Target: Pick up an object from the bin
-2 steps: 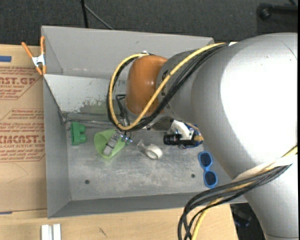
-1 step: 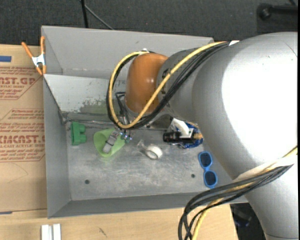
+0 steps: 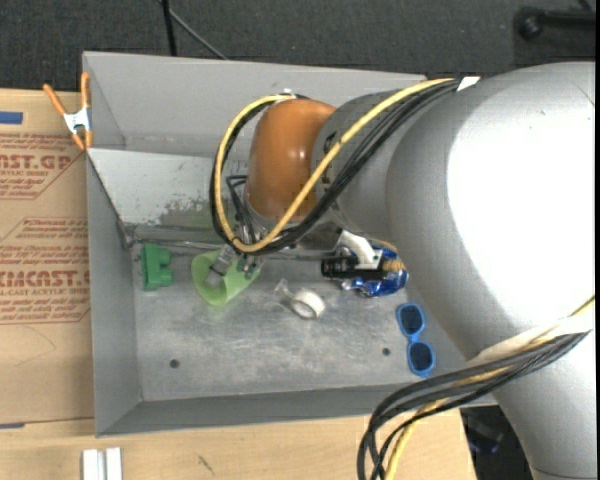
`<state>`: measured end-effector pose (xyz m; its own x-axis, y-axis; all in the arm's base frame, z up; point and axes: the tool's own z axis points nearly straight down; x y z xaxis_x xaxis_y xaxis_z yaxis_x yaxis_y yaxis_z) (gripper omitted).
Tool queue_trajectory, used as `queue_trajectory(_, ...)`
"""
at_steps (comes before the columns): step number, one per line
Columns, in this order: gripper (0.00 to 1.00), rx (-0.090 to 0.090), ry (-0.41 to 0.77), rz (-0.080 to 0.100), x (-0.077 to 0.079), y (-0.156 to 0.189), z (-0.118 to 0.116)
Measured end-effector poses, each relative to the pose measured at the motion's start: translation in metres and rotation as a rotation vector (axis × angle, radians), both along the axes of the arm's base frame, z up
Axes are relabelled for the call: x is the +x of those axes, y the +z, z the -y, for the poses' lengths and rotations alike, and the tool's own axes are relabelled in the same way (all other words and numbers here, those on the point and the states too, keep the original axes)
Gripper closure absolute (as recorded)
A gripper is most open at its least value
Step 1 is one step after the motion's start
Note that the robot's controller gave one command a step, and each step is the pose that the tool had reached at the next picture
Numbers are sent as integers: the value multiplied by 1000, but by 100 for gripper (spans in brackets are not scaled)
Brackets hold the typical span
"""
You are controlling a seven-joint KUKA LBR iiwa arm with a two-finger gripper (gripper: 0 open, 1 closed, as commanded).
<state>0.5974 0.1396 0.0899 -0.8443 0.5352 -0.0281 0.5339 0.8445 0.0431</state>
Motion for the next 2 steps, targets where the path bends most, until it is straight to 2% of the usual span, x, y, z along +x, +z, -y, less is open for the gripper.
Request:
queue_trajectory(1, 100, -19, 2, -38, 2, 65, -2)
queue_trajectory(2, 100, -21, 4, -45, 2, 66, -2)
